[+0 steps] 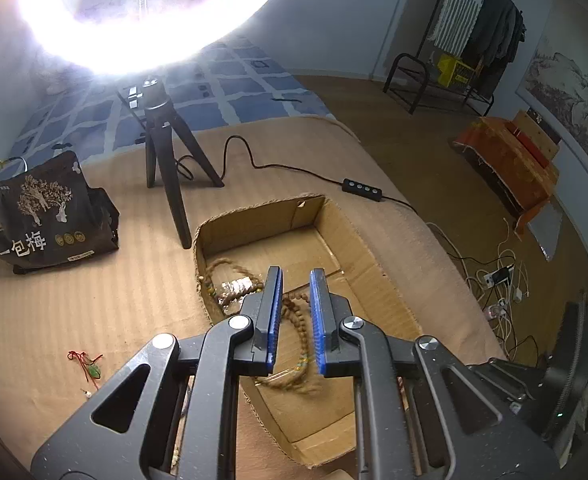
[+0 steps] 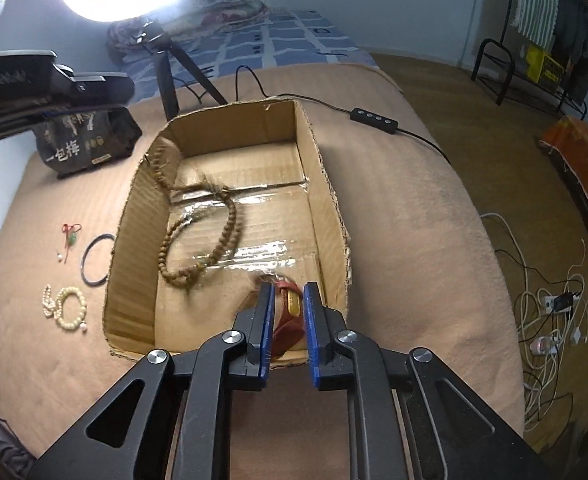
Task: Organize jewelry
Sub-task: 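Open both tools to drop the mala and watch into the box, then close the left tool on the pearl necklace while the right tool grasps the yellow bead bracelet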
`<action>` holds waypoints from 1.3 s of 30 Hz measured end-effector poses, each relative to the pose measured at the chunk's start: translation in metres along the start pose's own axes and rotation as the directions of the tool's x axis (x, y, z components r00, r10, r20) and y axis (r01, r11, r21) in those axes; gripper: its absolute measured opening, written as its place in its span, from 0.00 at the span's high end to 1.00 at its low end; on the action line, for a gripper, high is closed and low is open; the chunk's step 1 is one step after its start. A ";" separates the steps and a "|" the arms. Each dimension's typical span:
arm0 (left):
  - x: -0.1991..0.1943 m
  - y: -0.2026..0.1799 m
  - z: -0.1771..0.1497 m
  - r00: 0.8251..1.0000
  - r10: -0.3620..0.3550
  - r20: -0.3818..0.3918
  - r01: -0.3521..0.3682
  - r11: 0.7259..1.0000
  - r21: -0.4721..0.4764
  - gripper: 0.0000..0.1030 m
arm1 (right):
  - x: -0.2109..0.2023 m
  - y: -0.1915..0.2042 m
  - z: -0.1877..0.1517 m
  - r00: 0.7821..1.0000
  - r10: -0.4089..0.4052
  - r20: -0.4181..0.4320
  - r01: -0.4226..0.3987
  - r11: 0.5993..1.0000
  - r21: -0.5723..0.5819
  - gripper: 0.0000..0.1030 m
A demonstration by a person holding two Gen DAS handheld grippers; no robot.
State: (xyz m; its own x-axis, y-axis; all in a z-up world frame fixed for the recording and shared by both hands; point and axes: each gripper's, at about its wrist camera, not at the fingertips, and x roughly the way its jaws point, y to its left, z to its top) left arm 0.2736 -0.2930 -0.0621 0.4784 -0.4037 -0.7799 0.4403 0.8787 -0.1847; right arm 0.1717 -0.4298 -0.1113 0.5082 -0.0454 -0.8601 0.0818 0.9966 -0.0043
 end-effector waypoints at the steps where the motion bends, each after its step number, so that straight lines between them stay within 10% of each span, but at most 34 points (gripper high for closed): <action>1: 0.000 0.001 -0.001 1.000 0.002 0.000 -0.002 1.000 -0.001 0.88 | 0.000 0.000 0.000 1.000 -0.002 0.003 0.002 1.000 -0.001 0.84; 28: -0.110 0.083 -0.040 0.985 0.134 0.108 -0.130 0.990 -0.049 0.88 | -0.054 0.030 -0.002 0.991 0.012 0.135 -0.006 0.999 -0.050 0.63; 32: -0.132 0.103 -0.054 0.978 0.158 0.134 -0.152 0.987 -0.060 0.60 | -0.065 0.043 -0.003 0.986 0.018 0.168 -0.005 0.997 -0.078 0.51; 39: -0.149 0.137 -0.087 0.969 0.218 0.113 -0.214 0.976 -0.050 0.59 | -0.081 0.063 -0.010 0.971 0.047 0.234 -0.016 0.991 -0.132 0.37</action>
State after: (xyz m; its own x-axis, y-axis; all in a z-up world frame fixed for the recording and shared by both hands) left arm 0.1962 -0.0901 -0.0234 0.6457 -0.2286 -0.7286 0.2896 0.9562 -0.0434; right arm 0.1270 -0.3627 -0.0466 0.6977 -0.0131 -0.7163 -0.0405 0.9975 -0.0577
